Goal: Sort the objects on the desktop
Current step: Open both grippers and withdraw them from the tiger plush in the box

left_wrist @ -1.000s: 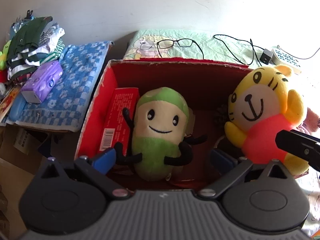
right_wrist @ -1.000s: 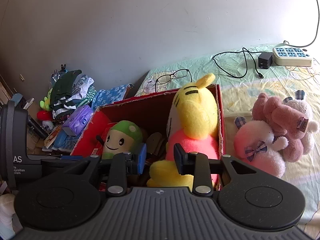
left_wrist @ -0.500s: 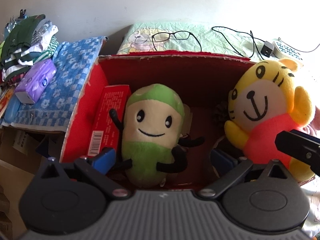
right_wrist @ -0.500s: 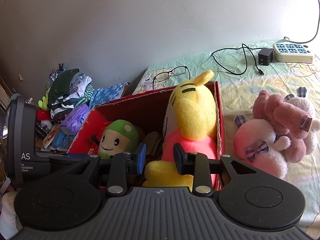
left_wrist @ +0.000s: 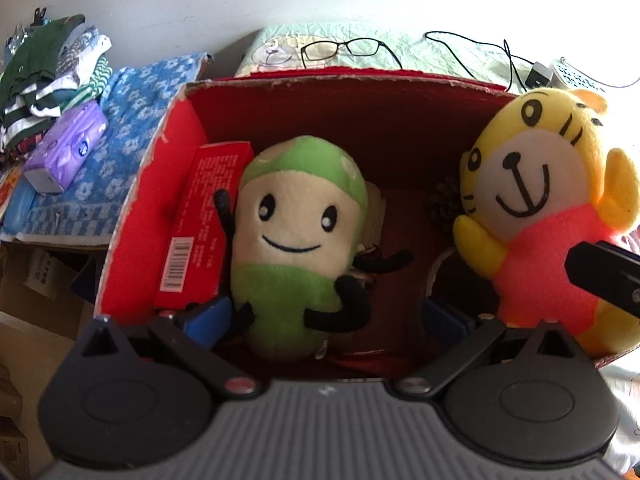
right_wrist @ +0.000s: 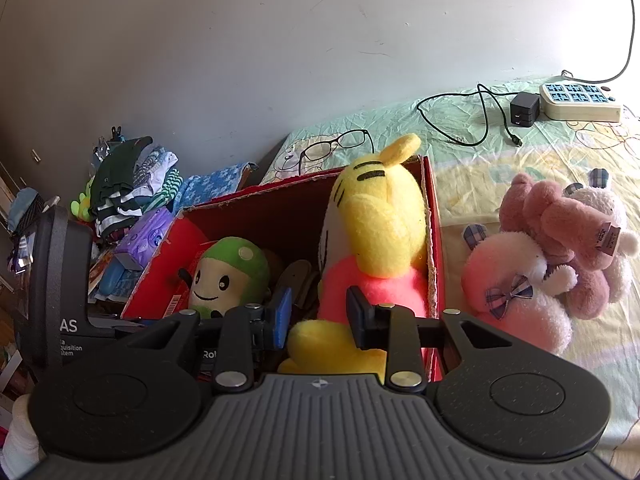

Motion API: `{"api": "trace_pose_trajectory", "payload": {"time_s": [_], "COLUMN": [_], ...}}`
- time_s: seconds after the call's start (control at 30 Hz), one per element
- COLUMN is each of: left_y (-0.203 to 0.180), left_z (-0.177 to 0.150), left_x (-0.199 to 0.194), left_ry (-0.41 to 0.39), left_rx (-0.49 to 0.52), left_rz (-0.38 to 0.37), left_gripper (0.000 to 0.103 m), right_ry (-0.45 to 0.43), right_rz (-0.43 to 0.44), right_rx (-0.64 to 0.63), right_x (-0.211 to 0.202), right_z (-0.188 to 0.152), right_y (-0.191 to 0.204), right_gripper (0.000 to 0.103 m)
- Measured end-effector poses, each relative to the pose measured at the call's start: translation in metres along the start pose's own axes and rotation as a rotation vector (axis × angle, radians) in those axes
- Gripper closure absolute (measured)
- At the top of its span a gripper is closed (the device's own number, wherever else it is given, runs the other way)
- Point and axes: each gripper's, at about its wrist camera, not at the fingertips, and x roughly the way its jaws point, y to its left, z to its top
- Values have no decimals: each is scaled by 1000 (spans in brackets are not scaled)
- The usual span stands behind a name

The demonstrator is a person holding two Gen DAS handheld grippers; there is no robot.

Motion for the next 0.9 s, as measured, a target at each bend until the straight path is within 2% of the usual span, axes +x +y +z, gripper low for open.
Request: {"api": "trace_pose_trajectory", "payload": {"time_s": [0.13, 0.37, 0.9], "left_y": [1, -2, -4], "left_z": [-2, -7, -10], "left_x": [4, 5, 9], "left_ry": [13, -9, -28], "left_rx": [-5, 19, 25], "left_rz": [2, 25, 32], "left_gripper": [2, 2, 1], "right_ry": [-2, -2, -17], "right_rz": [-3, 19, -8], "right_rx": [-6, 24, -43], "right_x": [0, 0, 1], "right_z": [-1, -3, -10], "right_y": [0, -7, -2], "right_gripper": [72, 72, 72]}}
